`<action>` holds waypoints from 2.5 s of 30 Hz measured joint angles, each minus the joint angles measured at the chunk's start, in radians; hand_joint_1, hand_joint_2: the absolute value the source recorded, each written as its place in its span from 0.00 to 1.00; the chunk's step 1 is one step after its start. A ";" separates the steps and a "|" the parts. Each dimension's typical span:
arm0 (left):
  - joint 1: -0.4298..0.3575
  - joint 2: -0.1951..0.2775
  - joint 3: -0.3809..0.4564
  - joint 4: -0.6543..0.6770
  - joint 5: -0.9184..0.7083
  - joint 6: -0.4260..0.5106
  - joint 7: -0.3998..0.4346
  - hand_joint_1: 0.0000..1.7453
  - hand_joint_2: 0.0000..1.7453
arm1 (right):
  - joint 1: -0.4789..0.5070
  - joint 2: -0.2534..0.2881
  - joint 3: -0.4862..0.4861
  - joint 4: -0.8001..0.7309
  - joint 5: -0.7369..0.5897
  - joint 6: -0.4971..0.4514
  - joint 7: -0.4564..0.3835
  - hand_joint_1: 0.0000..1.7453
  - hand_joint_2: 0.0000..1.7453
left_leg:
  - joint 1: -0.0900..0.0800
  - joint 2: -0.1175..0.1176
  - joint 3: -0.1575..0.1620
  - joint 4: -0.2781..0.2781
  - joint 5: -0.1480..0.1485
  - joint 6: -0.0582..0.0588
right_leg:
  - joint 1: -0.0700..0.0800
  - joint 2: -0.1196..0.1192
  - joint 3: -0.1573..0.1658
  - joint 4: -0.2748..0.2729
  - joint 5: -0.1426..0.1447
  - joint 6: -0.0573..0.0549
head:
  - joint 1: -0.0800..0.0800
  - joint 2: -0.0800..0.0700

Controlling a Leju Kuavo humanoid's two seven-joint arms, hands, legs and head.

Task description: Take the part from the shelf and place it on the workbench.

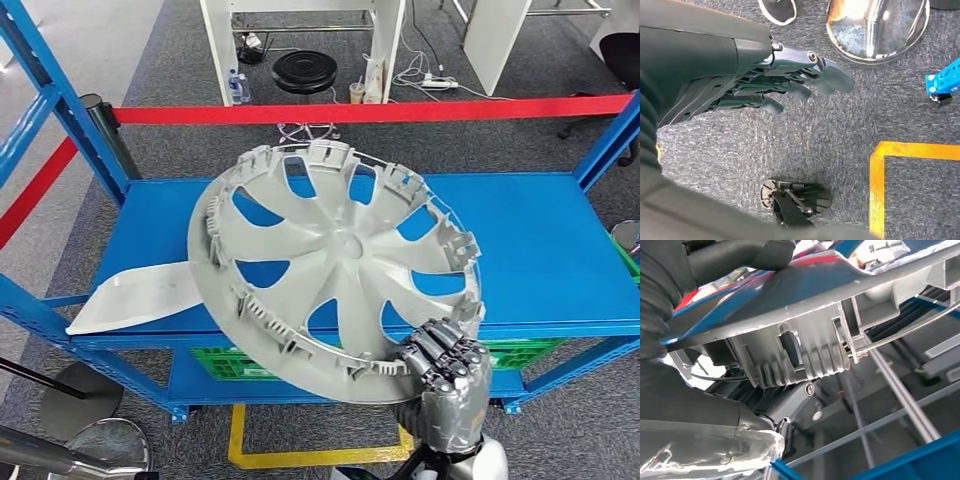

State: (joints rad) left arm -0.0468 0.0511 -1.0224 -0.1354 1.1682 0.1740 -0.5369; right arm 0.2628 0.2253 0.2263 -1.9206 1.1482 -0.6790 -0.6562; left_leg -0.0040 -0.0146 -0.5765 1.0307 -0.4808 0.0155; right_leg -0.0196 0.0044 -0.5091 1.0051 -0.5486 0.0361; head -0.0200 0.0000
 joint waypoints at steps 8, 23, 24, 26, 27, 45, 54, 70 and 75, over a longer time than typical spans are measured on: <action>-0.007 0.000 -0.036 0.000 -0.019 -0.012 -0.017 0.00 1.00 | 0.027 0.039 -0.043 -0.061 -0.063 0.000 -0.035 1.00 1.00 | 0.000 0.000 0.000 0.000 0.000 0.000 | 0.000 0.000 0.003 0.000 0.000 0.000 | 0.000 0.000; -0.023 -0.005 -0.126 0.000 -0.037 0.033 -0.013 0.00 1.00 | 0.079 -0.009 -0.021 -0.048 -0.203 0.000 0.044 1.00 1.00 | -0.004 0.010 -0.006 -0.021 0.024 0.033 | -0.004 -0.001 -0.108 0.257 -0.101 0.019 | 0.005 0.000; -0.023 -0.006 -0.129 0.000 -0.039 0.035 -0.012 0.00 1.00 | 0.082 -0.013 -0.021 -0.046 -0.203 0.000 0.048 1.00 1.00 | -0.003 0.010 -0.007 -0.019 0.025 0.032 | -0.004 -0.001 -0.082 0.205 -0.064 0.018 | 0.005 0.000; -0.024 -0.009 -0.139 0.000 -0.044 0.042 -0.008 0.00 1.00 | 0.087 -0.020 -0.019 -0.046 -0.203 0.000 0.047 1.00 1.00 | -0.005 0.009 -0.011 -0.013 0.027 0.025 | -0.004 -0.001 -0.015 0.076 -0.013 0.015 | 0.005 0.000; -0.024 -0.011 -0.144 0.000 -0.047 0.047 -0.004 0.00 1.00 | 0.095 -0.022 -0.020 -0.047 -0.201 0.000 0.042 1.00 1.00 | -0.006 0.008 -0.014 -0.010 0.030 0.018 | -0.003 -0.001 0.006 0.035 -0.002 0.012 | 0.004 0.000; -0.029 -0.040 -0.207 0.000 -0.058 0.088 0.035 0.00 1.00 | 0.213 -0.022 -0.082 -0.125 -0.159 0.000 -0.032 1.00 1.00 | 0.003 0.007 0.108 -0.047 -0.055 -0.014 | -0.001 -0.008 -0.085 0.011 0.099 -0.008 | -0.004 0.000; -0.030 -0.031 -0.208 0.000 -0.041 0.060 0.037 0.00 1.00 | 0.186 -0.022 -0.078 -0.124 -0.131 0.000 -0.031 1.00 1.00 | -0.005 0.018 0.008 -0.052 0.031 0.024 | -0.001 -0.006 -0.124 0.262 -0.046 0.006 | 0.006 0.000; -0.033 0.003 -0.226 0.002 -0.047 0.038 0.043 0.00 1.00 | 0.169 0.004 -0.065 -0.100 -0.091 0.000 -0.032 1.00 1.00 | 0.007 0.012 -0.018 0.171 -0.081 -0.037 | 0.004 0.032 -0.057 -0.016 0.079 -0.040 | 0.000 0.000; -0.038 0.010 -0.239 0.001 -0.055 0.035 0.043 0.00 1.00 | 0.166 0.015 -0.062 -0.096 -0.085 0.000 -0.029 1.00 1.00 | 0.009 -0.052 0.128 -0.062 -0.063 -0.011 | 0.004 0.080 -0.105 -0.003 0.124 -0.011 | 0.001 0.000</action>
State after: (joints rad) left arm -0.0847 0.0611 -1.2616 -0.1340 1.1131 0.2089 -0.4943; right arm 0.4290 0.2401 0.1641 -2.0170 1.0637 -0.6786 -0.6853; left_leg 0.0047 -0.0669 -0.4487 0.9690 -0.5441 0.0041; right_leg -0.0161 0.0840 -0.6144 1.0017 -0.4246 0.0256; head -0.0186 0.0000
